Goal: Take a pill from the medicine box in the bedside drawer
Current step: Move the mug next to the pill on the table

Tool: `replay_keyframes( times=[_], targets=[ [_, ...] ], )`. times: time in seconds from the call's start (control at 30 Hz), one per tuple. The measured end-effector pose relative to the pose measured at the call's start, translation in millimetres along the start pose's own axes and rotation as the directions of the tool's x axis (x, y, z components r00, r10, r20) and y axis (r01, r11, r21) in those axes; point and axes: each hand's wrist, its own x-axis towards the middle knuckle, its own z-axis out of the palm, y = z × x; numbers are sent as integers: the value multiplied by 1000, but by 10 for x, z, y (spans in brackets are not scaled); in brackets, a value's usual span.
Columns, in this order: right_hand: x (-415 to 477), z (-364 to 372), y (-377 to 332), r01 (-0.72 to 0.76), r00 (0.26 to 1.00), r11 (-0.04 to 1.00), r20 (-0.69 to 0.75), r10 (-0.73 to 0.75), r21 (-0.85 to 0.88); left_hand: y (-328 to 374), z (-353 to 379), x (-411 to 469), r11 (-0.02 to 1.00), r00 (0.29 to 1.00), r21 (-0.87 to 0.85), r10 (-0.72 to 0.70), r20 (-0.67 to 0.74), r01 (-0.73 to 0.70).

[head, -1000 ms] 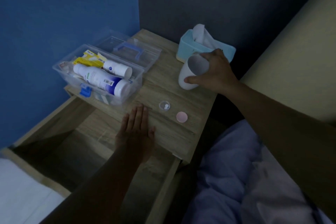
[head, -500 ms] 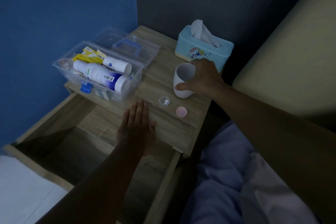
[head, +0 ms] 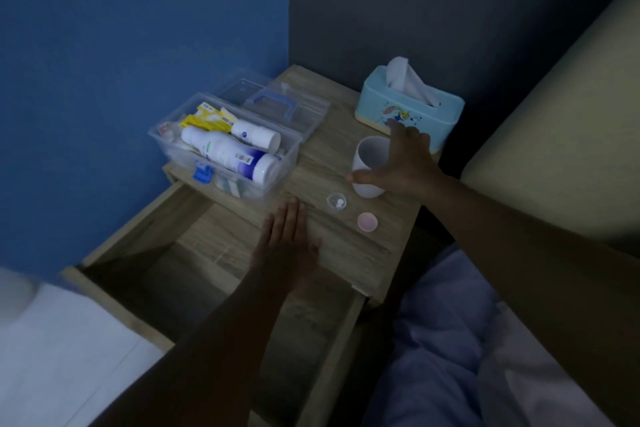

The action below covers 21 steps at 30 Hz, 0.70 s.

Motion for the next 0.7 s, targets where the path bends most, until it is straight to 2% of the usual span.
replay_keyframes(
  times=[0.07, 0.17, 0.27, 0.37, 0.47, 0.53, 0.57, 0.63, 0.7],
  targets=[
    [-47, -48, -65, 108, 990, 994, -97, -104, 35, -102, -26, -49, 995, 997, -67, 74, -2, -74],
    [-104, -76, -214, 260, 955, 951, -189, -228, 168, -375, -22, -287, 975, 977, -101, 189, -101, -199],
    [-130, 39, -404, 295, 931, 924, -293, -220, 244, -703, -66, -480, 984, 973, -100, 123, -194, -144],
    [-106, 265, -627, 191, 958, 887, -277, -75, 420, -962, -232, -521, 993, 938, -122, -40, -345, -2],
    [106, 525, -875, -98, 988, 814, -44, 149, 572, -1182, -376, -438, 970, 914, -231, -157, -373, 72],
    [306, 630, -1007, -335, 939, 652, 183, 291, 680, -1273, -439, -315, 968, 921, -247, -142, -364, 52],
    [401, 666, -1050, -410, 909, 544, 285, 303, 732, -1300, -455, -247, 969, 927, -245, -126, -353, 39],
    [529, 705, -1082, -455, 889, 345, 396, 230, 821, -1314, -454, -148, 967, 935, -252, -121, -334, 35],
    [633, 704, -1063, -442, 893, 179, 411, 185, 879, -1298, -416, -88, 968, 936, -249, -126, -330, 42]
  ],
)
